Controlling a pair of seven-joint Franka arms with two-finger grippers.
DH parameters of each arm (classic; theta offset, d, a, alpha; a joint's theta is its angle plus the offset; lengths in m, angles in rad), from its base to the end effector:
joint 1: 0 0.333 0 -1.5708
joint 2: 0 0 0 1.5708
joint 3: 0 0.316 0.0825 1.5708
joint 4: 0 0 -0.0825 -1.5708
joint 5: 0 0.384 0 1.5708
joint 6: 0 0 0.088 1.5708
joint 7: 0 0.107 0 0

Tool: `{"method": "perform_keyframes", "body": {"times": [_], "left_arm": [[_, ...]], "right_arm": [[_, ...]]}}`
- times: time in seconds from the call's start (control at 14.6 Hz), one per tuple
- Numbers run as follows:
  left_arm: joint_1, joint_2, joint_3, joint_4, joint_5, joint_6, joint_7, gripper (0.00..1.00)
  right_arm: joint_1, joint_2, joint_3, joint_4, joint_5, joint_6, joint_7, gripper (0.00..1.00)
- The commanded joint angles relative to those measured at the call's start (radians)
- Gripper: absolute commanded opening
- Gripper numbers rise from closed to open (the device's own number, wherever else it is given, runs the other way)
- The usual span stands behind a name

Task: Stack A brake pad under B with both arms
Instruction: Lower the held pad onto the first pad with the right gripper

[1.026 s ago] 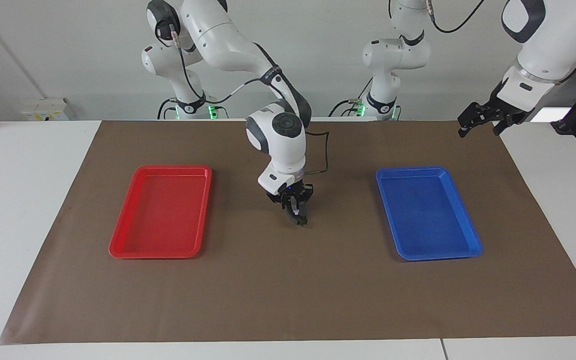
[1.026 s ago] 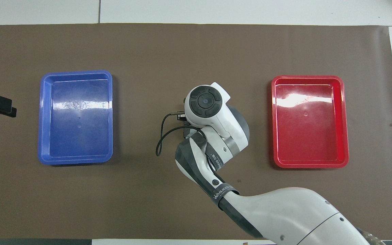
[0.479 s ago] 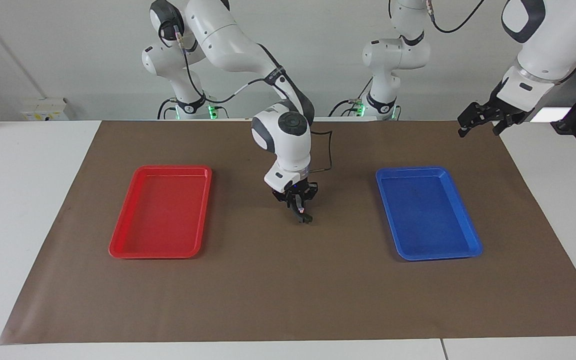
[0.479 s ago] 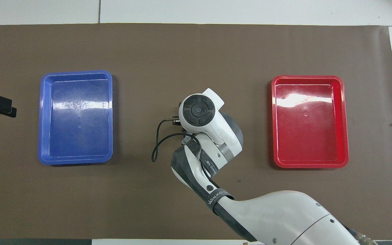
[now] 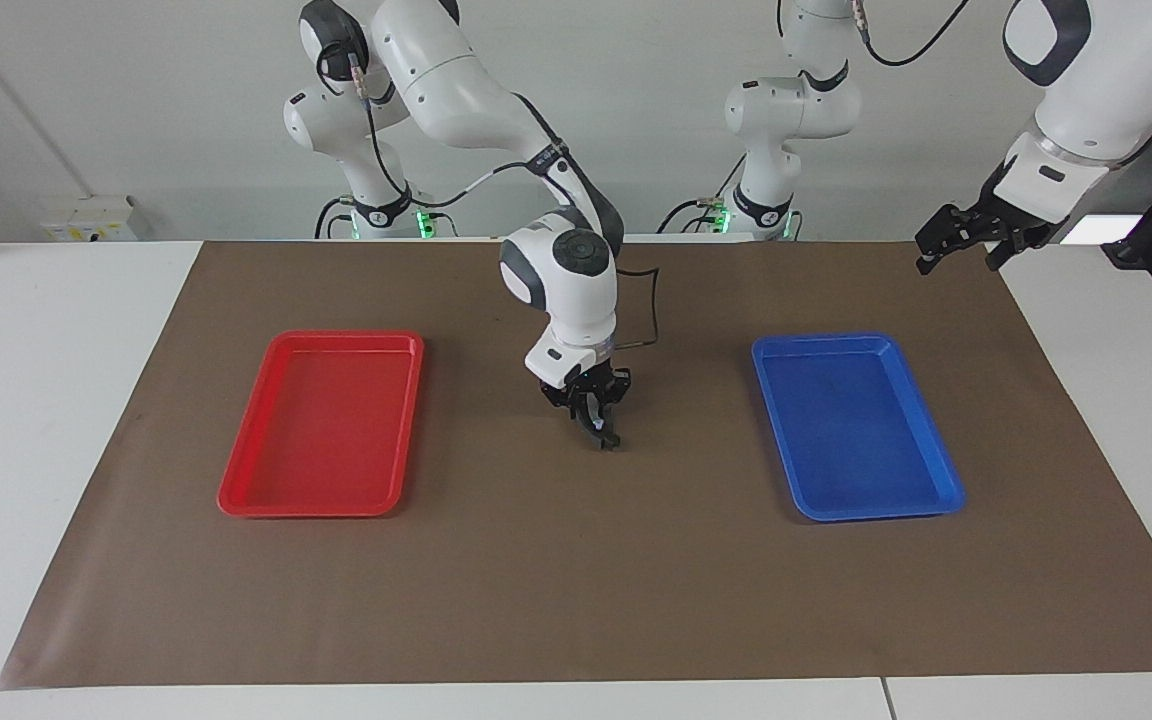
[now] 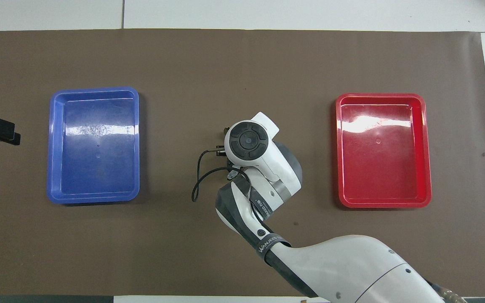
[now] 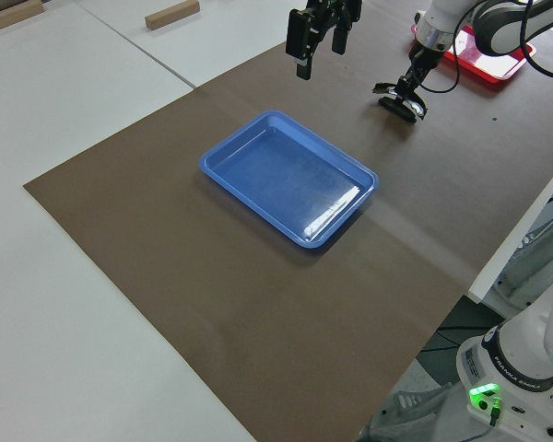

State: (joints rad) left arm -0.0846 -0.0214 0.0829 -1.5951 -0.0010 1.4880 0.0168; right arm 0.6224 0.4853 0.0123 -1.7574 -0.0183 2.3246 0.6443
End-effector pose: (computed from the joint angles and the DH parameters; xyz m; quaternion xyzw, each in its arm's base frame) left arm 0.5385 -0.0005 0.6179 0.9990 -0.0093 -0.0429 0.0017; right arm 0.5391 0.3956 0.3001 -0.9992 -0.0004 -0.0353 0.0212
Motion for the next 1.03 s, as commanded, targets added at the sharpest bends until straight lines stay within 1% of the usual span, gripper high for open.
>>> {"method": "perform_keyframes", "body": {"times": [0.0,0.34,0.41,0.48,0.55,0.62,0.68,0.75,0.96], "left_arm": [[0.013,-0.005,-0.008,-0.002,-0.008,-0.014,0.014,1.0],[0.013,-0.005,-0.008,-0.002,-0.008,-0.014,0.012,1.0],[0.013,-0.005,-0.008,-0.002,-0.008,-0.014,0.012,1.0],[0.013,-0.005,-0.008,-0.002,-0.008,-0.014,0.014,1.0],[0.013,-0.005,-0.006,-0.002,-0.008,-0.014,0.014,1.0],[0.013,-0.005,-0.008,-0.002,-0.008,-0.014,0.014,1.0],[0.013,-0.005,-0.008,-0.002,-0.008,-0.014,0.014,1.0],[0.013,-0.005,-0.006,-0.002,-0.008,-0.014,0.012,1.0],[0.013,-0.005,-0.006,-0.002,-0.008,-0.014,0.014,1.0]], "right_arm": [[0.0,-0.013,0.0,-0.013,-0.017,0.022,0.029,0.0],[0.002,-0.013,0.001,-0.013,-0.017,0.025,0.031,0.01],[0.002,-0.013,0.002,-0.013,-0.017,0.028,0.031,0.04],[0.002,-0.013,0.002,-0.013,-0.017,0.03,0.031,0.1],[0.0,-0.013,0.002,-0.016,-0.017,0.032,0.031,0.25],[0.0,-0.013,0.002,-0.022,-0.017,0.039,0.031,0.6],[0.002,-0.014,0.002,-0.028,-0.017,0.051,0.034,0.83],[0.002,-0.014,0.002,-0.034,-0.017,0.056,0.037,1.0],[0.006,-0.017,0.0,-0.027,-0.017,0.038,0.037,1.0]]}}
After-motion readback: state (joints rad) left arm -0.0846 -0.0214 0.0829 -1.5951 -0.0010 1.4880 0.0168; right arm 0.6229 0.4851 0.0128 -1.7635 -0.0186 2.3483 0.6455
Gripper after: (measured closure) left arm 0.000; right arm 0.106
